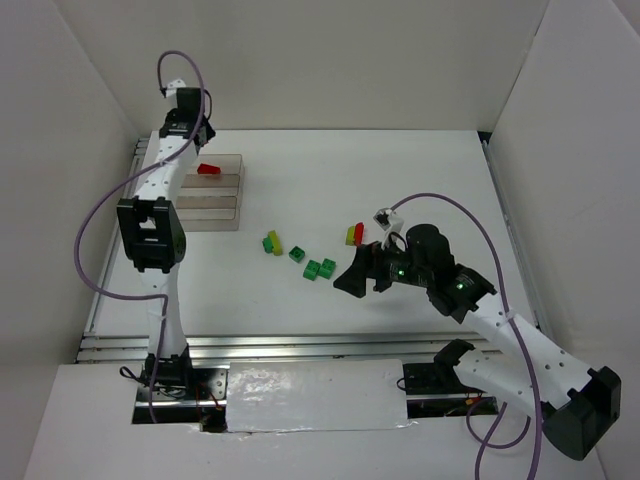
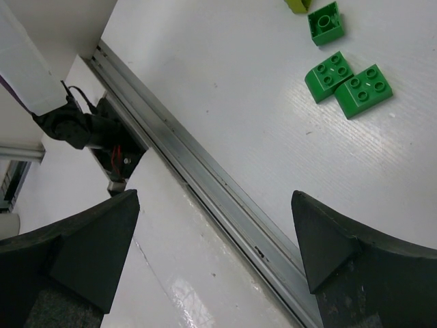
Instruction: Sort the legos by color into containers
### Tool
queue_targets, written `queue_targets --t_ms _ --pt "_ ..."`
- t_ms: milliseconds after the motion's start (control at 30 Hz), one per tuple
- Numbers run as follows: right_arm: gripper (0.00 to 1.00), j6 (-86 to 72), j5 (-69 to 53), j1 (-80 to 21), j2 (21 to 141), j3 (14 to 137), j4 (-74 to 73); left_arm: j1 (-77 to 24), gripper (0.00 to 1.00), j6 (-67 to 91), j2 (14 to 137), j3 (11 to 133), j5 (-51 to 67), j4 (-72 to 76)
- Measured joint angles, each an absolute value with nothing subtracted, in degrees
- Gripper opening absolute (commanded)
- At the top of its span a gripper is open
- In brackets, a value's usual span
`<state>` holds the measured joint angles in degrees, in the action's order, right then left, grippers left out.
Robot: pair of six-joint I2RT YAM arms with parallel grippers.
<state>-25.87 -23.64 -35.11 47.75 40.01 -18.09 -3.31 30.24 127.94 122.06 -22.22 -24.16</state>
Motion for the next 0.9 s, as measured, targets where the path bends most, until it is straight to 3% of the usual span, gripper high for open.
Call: queue_targets --t_ms 267,333,400,433,467,500,533,767,900 --pt "1.0 -25.52 -24.51 -35.11 50.7 40.01 -18.0 -0.86 0.3 30.11 132.07 121.49 -23.09 -25.15" --pt "1.0 -25.41 -24.71 -35.11 51.2 40.03 -18.0 -1.39 0.41 30.09 132.29 120.57 -22.76 -25.93" --pt "1.0 -25.39 -24.88 -35.11 51.68 40.03 -18.0 -1.87 0.54 30.04 132.46 120.55 -22.41 -26.24" --pt "1.0 -25.39 -24.93 -35.11 51.86 40.03 -18.0 -2.02 0.71 30.06 132.46 120.57 -22.26 -26.13" --pt "1.0 -25.41 -25.02 -35.11 51.9 40.03 -18.0 -2.04 0.77 29.74 132.46 120.57 -22.24 -26.04" --pt "1.0 -25.39 -25.1 -35.11 51.9 40.03 -18.0 -2.04 0.93 29.91 132.46 120.57 -22.24 -25.8" --pt "1.0 -25.39 -25.23 -35.11 51.88 40.03 -17.98 -2.0 1.0 29.89 132.46 120.57 -22.33 -25.65" --pt "1.0 -25.32 -24.62 -35.11 51.92 40.03 -18.0 -1.78 1.0 30.61 132.46 120.55 -22.52 -25.61" --pt "1.0 -28.36 -17.41 -35.11 53.58 40.58 -18.5 -1.98 1.0 33.08 131.09 119.61 -22.63 -27.94"
